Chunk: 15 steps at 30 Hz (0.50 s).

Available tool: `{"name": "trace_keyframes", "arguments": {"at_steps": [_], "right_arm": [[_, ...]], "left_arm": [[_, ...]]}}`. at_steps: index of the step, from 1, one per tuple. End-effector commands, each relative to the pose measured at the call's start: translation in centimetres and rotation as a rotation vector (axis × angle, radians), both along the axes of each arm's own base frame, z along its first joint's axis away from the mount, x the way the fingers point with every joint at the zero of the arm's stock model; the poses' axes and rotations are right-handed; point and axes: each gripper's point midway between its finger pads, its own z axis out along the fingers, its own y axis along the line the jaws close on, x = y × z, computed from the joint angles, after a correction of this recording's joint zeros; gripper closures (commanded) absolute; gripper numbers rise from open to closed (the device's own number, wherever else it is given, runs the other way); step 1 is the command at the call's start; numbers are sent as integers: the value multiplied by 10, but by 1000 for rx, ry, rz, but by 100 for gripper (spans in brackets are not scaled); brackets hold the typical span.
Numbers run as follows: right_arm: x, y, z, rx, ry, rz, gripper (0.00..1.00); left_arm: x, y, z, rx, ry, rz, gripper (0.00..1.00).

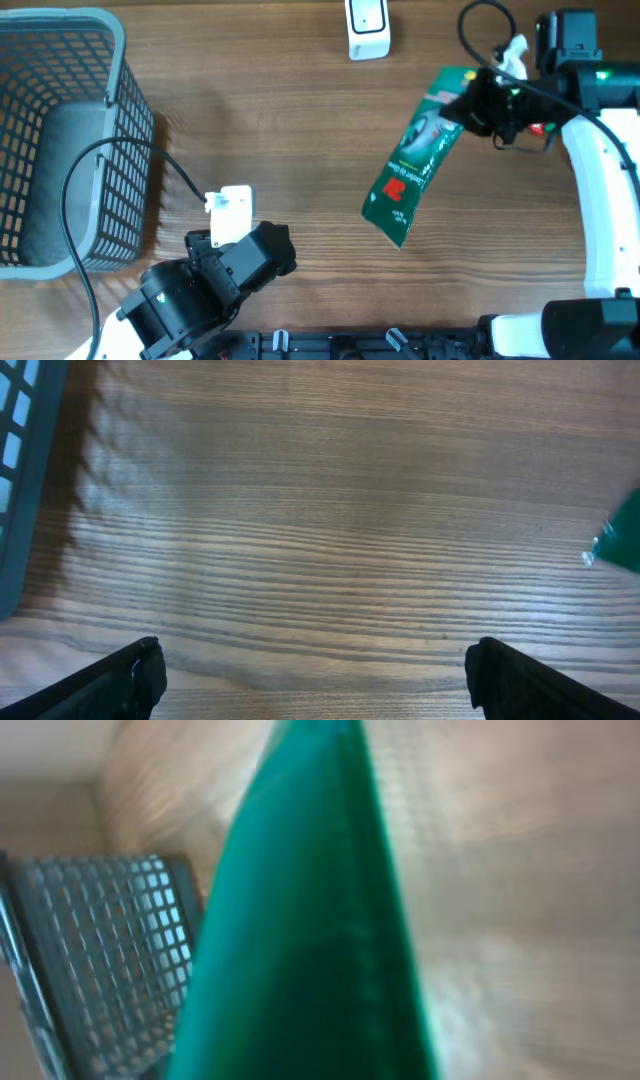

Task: Scan the item barcode
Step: 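Raise the gloves bag up to the white scanner with the right gripper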

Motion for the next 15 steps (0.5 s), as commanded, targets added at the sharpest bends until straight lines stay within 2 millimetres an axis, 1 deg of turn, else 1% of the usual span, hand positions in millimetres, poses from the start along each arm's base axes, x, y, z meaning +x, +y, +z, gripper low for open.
{"name": "trace_keyframes", "arguments": {"at_steps": [1,2,3,4,6,7,8,9,10,11,13,14,15], "right_arm": [[11,42,20,62,-295,353,96],[13,52,25,88,-363,427,96],[17,60,27,116,-399,460,96],[24,64,23,124,-400,460,96],[40,63,4,101,-357,422,96],[51,63,-9,96,-331,401,96],[58,67,-17,120,-325,401,96],[67,73,-20,167,-342,413,96],[78,79,-21,228,-369,425,96],[96,82,-24,288,-384,400,96],[130,82,-33,346,-382,305,96],[148,82,-34,380,-396,259,96],[162,83,-33,411,-409,224,96]], "left_arm": [[3,2,2,1,-20,25,0],[3,2,2,1,-20,25,0],[3,2,2,1,-20,25,0],[3,2,2,1,-20,25,0],[3,2,2,1,-20,25,0],[3,2,2,1,-20,25,0],[3,2,2,1,-20,25,0],[3,2,2,1,-20,25,0],[3,2,2,1,-20,25,0],[3,2,2,1,-20,25,0],[3,2,2,1,-20,25,0],[3,2,2,1,-20,25,0],[3,2,2,1,-20,25,0]]}}
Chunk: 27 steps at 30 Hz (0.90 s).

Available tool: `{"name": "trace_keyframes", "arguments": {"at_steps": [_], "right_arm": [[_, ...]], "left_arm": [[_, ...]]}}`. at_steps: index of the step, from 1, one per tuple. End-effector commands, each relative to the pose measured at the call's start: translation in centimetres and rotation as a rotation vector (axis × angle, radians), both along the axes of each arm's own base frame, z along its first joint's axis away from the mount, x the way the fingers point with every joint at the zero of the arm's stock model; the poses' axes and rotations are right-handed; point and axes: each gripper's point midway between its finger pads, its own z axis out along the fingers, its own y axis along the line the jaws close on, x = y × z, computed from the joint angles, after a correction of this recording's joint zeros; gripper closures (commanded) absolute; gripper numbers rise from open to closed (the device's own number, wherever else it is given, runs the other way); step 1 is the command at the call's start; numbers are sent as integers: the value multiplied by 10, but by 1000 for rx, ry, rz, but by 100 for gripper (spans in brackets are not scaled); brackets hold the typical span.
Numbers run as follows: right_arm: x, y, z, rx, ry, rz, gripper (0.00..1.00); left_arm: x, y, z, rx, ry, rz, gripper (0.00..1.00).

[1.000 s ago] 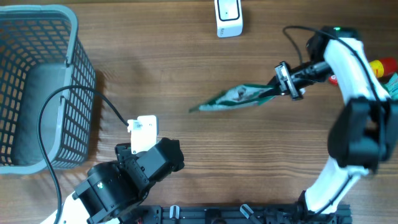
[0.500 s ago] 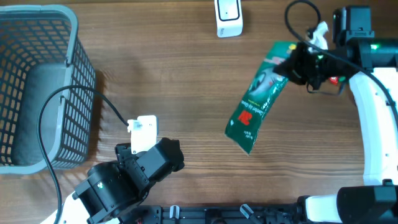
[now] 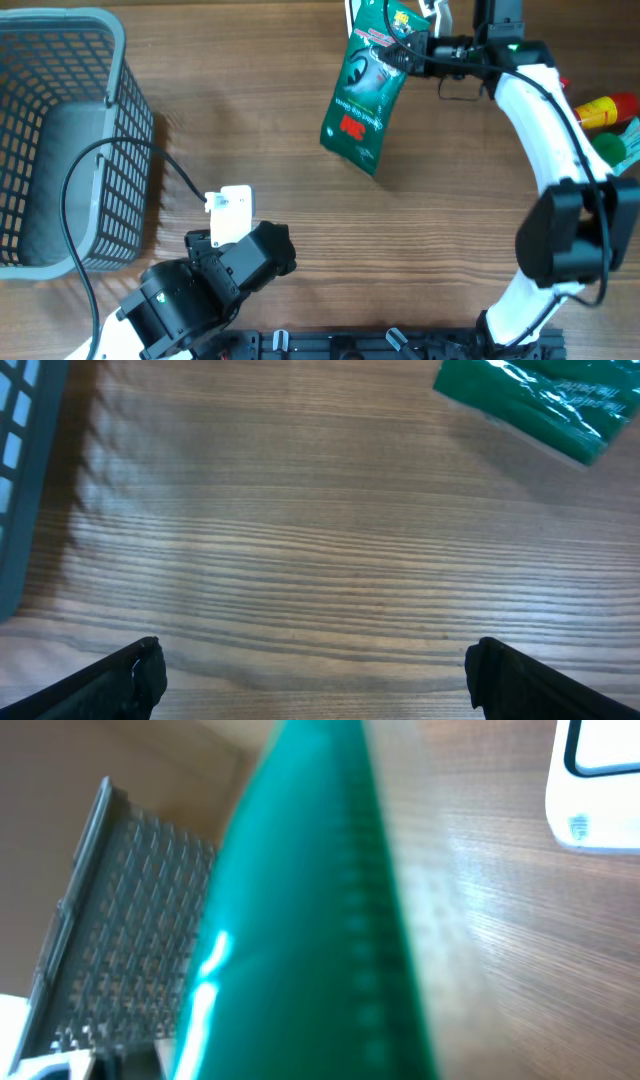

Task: Scan the item barcode
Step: 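Raise the gloves bag up to the white scanner with the right gripper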

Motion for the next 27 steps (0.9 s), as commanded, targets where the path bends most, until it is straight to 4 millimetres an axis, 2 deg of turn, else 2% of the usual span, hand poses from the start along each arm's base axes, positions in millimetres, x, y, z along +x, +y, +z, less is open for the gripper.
{"name": "trace_keyframes", "arguments": {"at_steps": [1,3,5,10,12,14,20,24,27], "right_arm": [[37,4,0,203,118,-85,96],[57,7,-8,259,133,-134,96],[75,13,-33,337,201,-164,95],[91,15,-113,400,357,-212,96],[93,15,-128,397,363,-218,95],[94,15,-132,394,347,-214,95],[97,15,-127,396,304,-212,95],[109,9,-125,386,275,-282,95],[115,12,-108,398,223,-263,95]], "left_arm": [[2,2,2,0,-18,23,0],[2,2,2,0,-18,23,0],[2,2,2,0,-18,23,0],[2,2,2,0,-18,23,0],[2,2,2,0,-18,23,0],[2,2,2,0,-18,23,0],[2,2,2,0,-18,23,0],[2,2,2,0,-18,23,0],[2,2,2,0,-18,23,0]]}}
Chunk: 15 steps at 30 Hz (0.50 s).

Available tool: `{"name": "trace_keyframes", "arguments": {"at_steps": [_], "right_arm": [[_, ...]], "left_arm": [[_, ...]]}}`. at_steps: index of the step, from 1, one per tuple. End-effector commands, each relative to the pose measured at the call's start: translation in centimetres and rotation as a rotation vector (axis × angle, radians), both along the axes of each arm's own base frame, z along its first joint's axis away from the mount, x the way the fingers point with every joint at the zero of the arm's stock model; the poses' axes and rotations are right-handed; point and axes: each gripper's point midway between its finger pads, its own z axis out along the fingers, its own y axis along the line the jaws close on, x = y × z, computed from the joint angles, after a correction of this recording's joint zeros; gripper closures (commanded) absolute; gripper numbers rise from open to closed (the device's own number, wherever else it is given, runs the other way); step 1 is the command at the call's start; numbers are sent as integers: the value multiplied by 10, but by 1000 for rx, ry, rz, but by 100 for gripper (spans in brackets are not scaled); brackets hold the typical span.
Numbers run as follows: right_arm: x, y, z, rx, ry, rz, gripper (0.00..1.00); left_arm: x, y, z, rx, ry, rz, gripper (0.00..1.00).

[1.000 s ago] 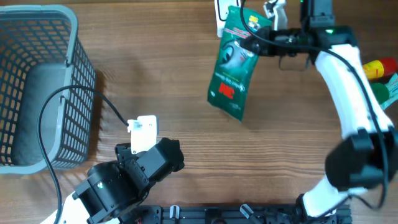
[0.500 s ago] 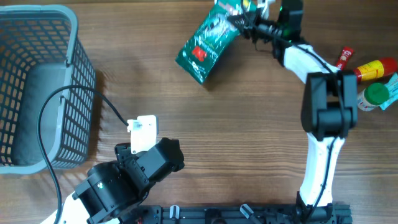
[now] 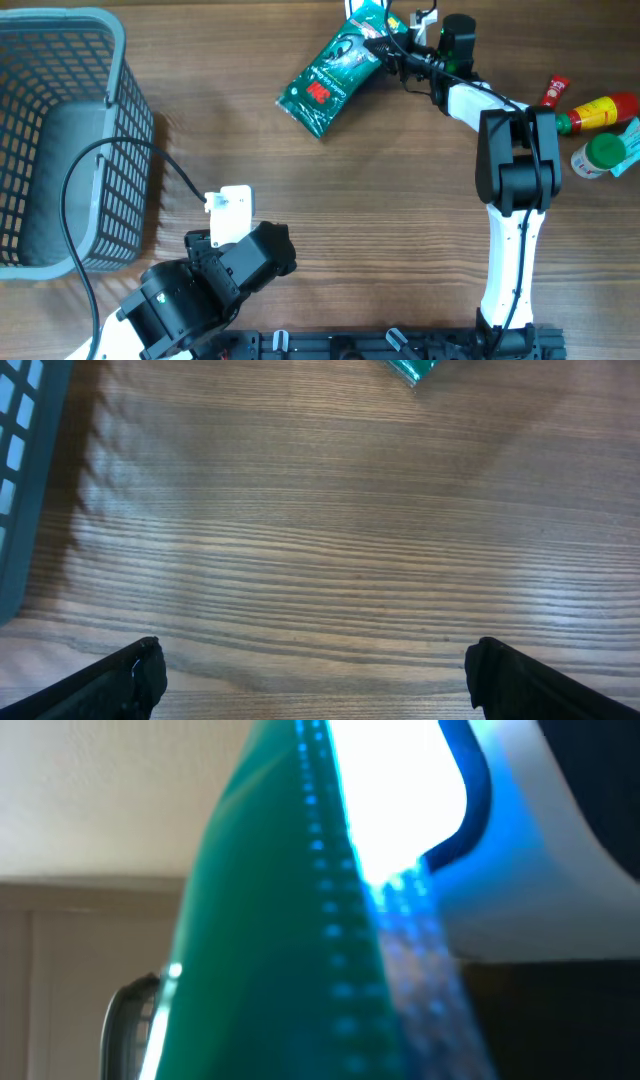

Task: Scan the item barcode
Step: 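Raise the gloves bag up to the white scanner with the right gripper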

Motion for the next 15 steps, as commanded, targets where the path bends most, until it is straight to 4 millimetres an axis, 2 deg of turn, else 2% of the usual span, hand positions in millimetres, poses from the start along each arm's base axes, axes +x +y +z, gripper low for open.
{"name": "trace_keyframes", "arguments": {"at_steps": [1,4,8,11,12,13,15], "right_arm": [[9,5,37,10,-95,13,95],[3,2,66,-17,-165,47,95],[-12,-25,107,-168,-217,31,95],[-33,-73,125,-376,-149,-71,96],[-44,-104,130,-472,-85,-155,95],[-51,-124,131,-524,-34,-215,95],[-75,-177,142,-619,83,-371,96]], "left_arm": [[2,2,2,-3,-15,22,0],[2,2,2,-3,-15,22,0],[2,2,2,-3,-15,22,0],[2,2,2,-3,-15,22,0],[2,2,2,-3,-15,22,0],[2,2,2,-3,-15,22,0],[2,2,2,-3,-15,22,0]]}}
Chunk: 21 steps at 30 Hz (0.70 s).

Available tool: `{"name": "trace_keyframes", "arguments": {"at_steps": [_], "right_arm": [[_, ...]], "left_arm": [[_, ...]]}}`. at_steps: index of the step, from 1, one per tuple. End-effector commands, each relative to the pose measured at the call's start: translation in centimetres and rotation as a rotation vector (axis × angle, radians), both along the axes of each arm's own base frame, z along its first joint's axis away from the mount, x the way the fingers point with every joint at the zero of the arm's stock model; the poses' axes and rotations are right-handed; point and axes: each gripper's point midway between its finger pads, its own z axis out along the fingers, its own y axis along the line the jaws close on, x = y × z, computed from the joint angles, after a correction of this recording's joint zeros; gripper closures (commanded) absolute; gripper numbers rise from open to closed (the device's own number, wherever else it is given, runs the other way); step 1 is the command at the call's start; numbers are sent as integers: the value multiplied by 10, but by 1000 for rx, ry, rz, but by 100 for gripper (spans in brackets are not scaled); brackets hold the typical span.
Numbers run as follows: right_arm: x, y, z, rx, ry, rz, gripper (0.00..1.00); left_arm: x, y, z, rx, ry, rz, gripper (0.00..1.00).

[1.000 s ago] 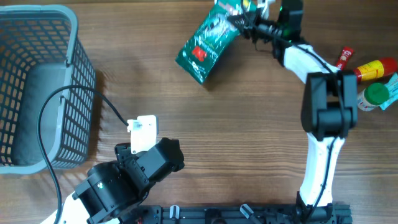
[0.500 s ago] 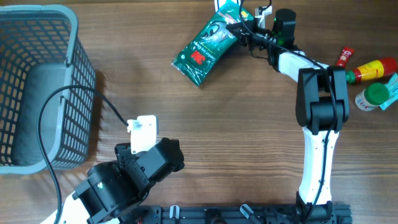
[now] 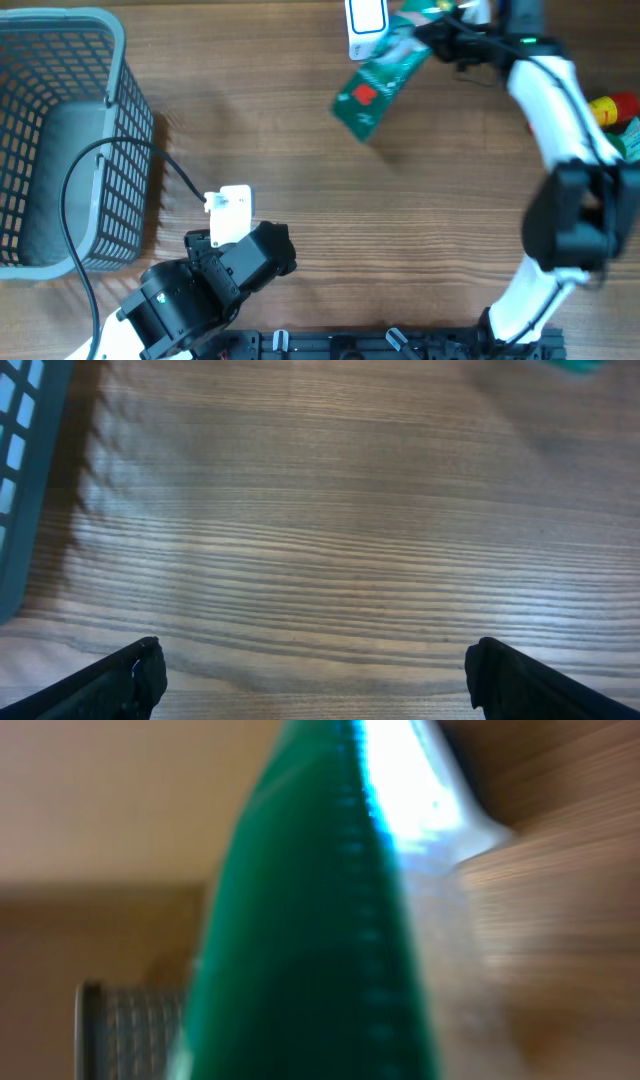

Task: Scan the item barcode
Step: 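Raise the gloves bag up to the white scanner with the right gripper, then carry the bag to the right edge and release it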

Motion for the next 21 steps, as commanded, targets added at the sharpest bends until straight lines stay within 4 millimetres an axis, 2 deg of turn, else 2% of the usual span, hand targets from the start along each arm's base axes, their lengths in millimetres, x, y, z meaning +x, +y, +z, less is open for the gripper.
{"name": "trace_keyframes", "arguments": {"at_steps": [1,3,7,11,14,17,19,21], "right_arm": [[-24,-104,36,-271,0,-295,96],[-49,-145,45,-295,59,-406,96],[-113,-250,44,-369,226,-701,96],[-153,-315,39,-319,313,-908,96],[-179,-352,43,-261,339,-1079,96],[-191,-379,53,-293,311,-1195,96],[-206,-401,48,-370,355,-1332,96],[-219,-409,35,-345,425,-1454,96]], "left_arm": [[2,1,2,-2,-16,19,0],[2,1,2,-2,-16,19,0],[2,1,2,-2,-16,19,0],[2,1,2,-2,-16,19,0],[2,1,2,-2,-16,19,0],[2,1,2,-2,-16,19,0],[2,1,2,-2,-16,19,0],[2,1,2,-2,-16,19,0]]}}
